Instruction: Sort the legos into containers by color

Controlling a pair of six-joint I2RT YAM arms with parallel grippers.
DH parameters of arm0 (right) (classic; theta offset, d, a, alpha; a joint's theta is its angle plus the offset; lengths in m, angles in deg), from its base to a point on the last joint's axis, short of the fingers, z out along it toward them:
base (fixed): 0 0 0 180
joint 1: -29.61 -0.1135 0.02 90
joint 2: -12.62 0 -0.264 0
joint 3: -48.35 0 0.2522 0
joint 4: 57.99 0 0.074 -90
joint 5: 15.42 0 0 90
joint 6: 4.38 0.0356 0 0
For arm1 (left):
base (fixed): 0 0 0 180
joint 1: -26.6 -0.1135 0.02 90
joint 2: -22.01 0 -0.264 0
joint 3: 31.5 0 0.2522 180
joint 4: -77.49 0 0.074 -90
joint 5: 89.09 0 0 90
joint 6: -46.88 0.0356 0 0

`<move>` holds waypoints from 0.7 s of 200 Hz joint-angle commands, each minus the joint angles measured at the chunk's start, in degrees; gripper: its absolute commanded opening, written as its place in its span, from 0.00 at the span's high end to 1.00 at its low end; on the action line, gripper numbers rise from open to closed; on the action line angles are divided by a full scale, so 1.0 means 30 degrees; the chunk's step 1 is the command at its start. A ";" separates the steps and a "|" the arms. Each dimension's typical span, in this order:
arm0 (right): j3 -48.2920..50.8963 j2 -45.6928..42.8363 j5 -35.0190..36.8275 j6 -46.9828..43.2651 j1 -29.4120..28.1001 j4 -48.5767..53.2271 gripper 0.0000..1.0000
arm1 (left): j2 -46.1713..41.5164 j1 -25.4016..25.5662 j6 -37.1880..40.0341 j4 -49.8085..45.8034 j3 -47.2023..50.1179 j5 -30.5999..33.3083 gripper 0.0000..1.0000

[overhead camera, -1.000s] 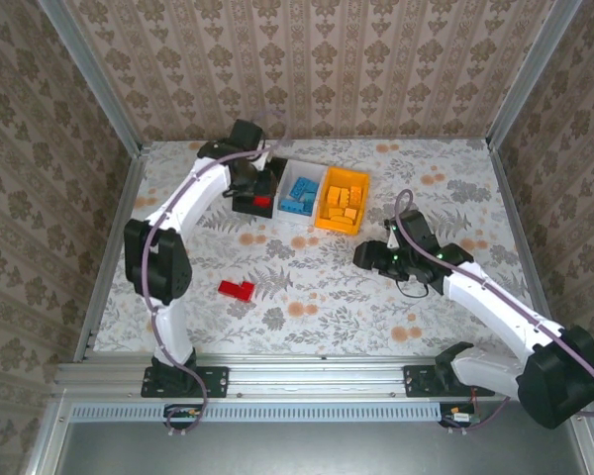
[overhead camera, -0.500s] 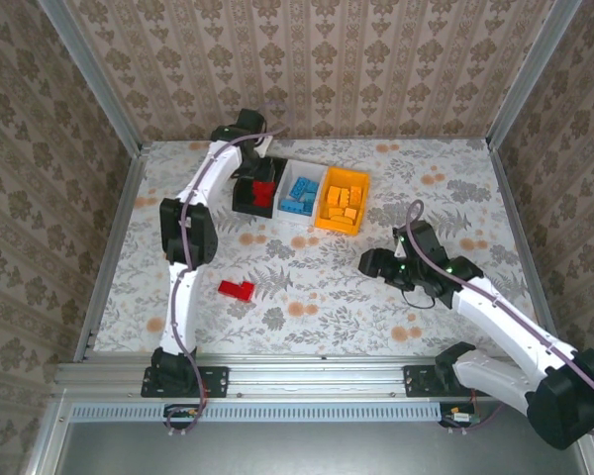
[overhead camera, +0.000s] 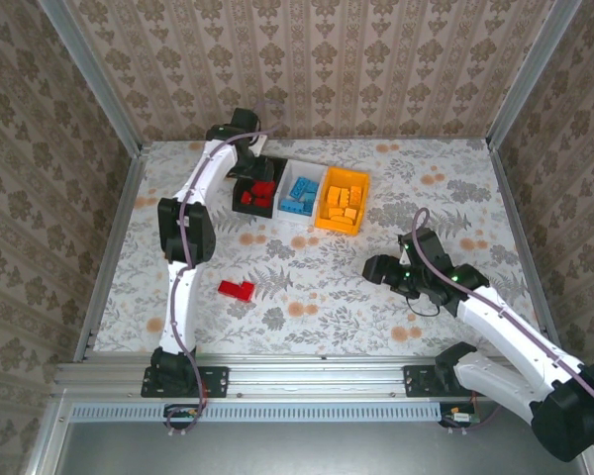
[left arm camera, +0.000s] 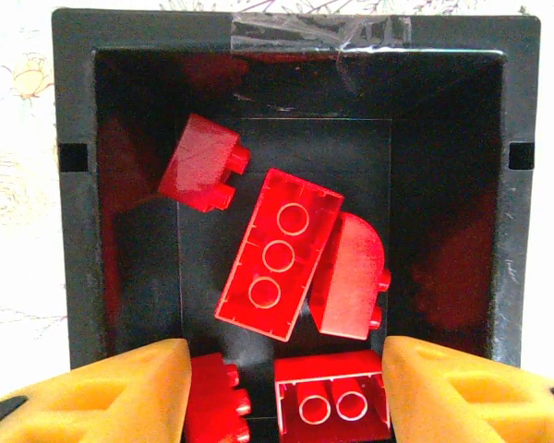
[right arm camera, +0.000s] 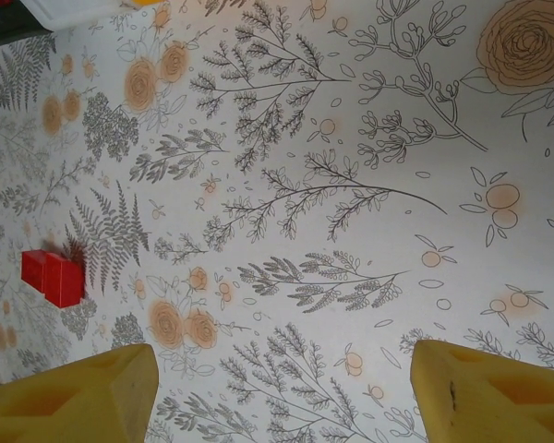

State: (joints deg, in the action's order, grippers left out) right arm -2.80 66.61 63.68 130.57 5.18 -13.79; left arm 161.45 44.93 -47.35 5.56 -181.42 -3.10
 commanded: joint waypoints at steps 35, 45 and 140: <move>0.0161 0.1247 -0.0568 -0.0793 -0.0135 -0.0977 0.24 | -0.4700 0.0213 -0.0428 -0.0496 0.3359 0.0419 0.36; -0.0002 0.1752 -0.0737 -0.1058 -0.0120 -0.1127 0.24 | -0.6148 0.0241 -0.0633 -0.0007 0.5367 0.0491 0.34; -0.1351 0.5420 -0.1230 -0.1421 -0.1791 -0.3083 0.23 | -1.8375 0.4485 -0.4574 0.2262 2.3962 0.0734 0.30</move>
State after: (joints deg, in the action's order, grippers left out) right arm -6.14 80.71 60.78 126.28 1.27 -20.15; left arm 111.53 54.57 -54.93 11.52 -117.73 -0.55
